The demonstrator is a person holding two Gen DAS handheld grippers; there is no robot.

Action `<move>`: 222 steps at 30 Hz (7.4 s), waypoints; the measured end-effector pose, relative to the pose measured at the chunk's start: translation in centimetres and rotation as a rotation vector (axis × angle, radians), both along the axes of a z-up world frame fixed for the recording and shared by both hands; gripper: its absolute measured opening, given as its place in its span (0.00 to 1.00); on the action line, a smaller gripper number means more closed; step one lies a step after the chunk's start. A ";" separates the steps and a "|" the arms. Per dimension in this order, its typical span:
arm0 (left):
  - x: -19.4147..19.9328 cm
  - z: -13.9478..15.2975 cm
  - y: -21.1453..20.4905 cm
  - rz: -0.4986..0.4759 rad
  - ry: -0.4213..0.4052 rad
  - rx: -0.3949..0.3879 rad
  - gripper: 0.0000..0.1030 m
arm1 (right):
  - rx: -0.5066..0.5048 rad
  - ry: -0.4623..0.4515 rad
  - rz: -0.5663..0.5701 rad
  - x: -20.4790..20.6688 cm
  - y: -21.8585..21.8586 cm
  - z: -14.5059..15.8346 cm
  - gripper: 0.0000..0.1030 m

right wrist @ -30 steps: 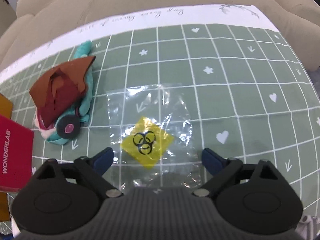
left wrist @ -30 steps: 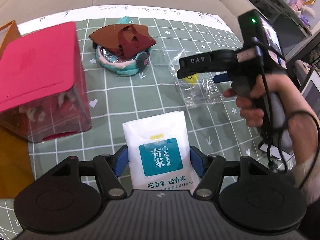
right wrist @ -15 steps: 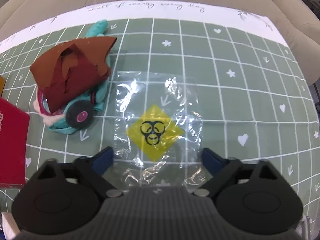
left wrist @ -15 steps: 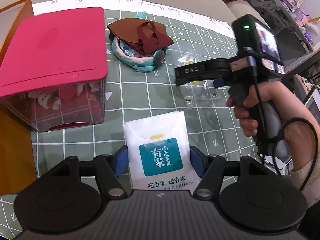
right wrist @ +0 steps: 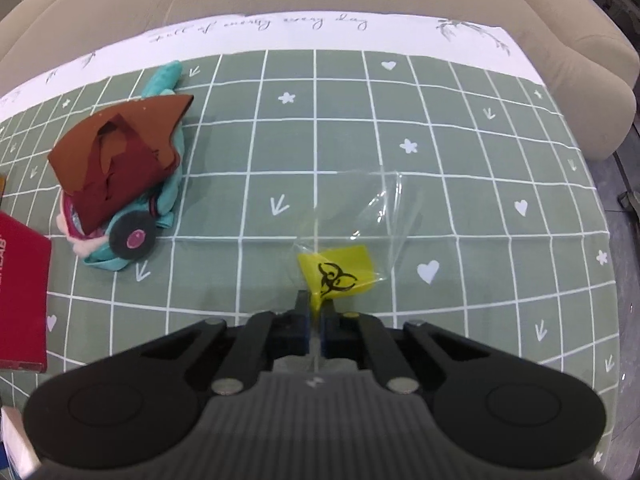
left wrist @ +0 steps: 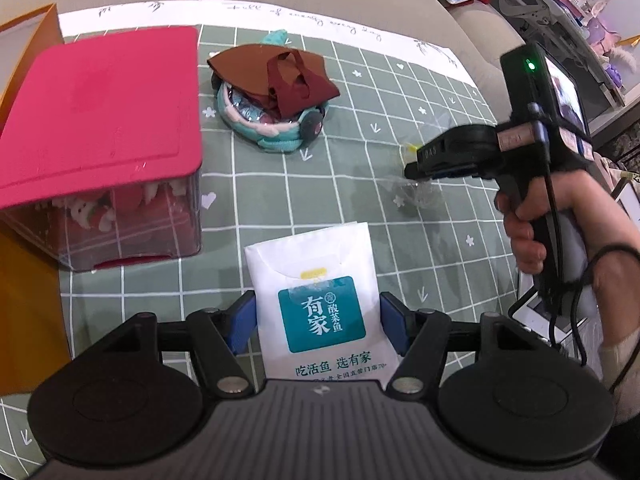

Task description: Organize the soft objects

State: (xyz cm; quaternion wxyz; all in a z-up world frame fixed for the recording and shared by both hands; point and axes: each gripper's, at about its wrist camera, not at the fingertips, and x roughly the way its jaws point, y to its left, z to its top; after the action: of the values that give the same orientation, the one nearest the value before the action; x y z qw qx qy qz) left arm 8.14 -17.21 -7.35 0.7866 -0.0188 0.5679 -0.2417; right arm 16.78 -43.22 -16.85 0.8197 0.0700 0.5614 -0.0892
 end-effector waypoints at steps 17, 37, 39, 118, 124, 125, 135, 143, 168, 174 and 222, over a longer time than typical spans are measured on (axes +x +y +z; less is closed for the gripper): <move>-3.6 1.9 0.9 -0.007 0.045 0.065 0.72 | 0.050 0.017 0.091 -6.4 5.2 5.9 0.01; -9.9 7.1 17.6 0.201 0.082 0.220 0.72 | 0.115 0.005 0.433 -16.1 26.4 12.8 0.01; -9.8 8.3 19.7 0.231 0.066 0.225 0.72 | 0.141 -0.015 0.479 -15.5 28.8 14.2 0.01; 6.2 3.2 27.3 0.166 0.071 0.300 0.91 | 0.122 0.022 0.701 6.6 39.5 13.7 0.60; 6.5 5.7 28.2 0.204 0.048 0.260 0.91 | 0.145 -0.057 0.648 7.0 35.9 16.8 0.64; 6.6 6.2 28.0 0.197 0.043 0.265 0.91 | 0.141 -0.080 0.634 7.1 34.9 17.4 0.65; 8.6 11.7 22.0 0.113 -0.077 0.186 0.91 | 0.115 -0.148 0.318 7.7 18.7 18.0 0.69; 11.3 11.5 13.1 0.057 -0.062 0.109 0.91 | 0.128 -0.080 0.073 9.0 7.7 8.7 0.69; 12.7 8.0 3.7 -0.048 0.003 0.159 0.91 | 0.296 -0.131 -0.036 8.0 3.0 1.5 0.02; 12.6 8.3 3.9 -0.048 -0.002 0.147 0.91 | 0.177 -0.105 -0.021 5.7 3.1 2.9 0.02; 19.9 -1.2 -13.9 -0.201 -0.131 0.251 0.88 | 0.438 -0.167 -0.232 -5.8 -0.3 0.5 0.02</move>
State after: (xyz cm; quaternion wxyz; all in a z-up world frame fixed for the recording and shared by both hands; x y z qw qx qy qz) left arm 28.01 -31.12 -8.56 0.7899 0.1521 0.5402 -0.2471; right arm 11.01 -43.56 -16.35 0.8128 0.3168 0.4860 -0.0529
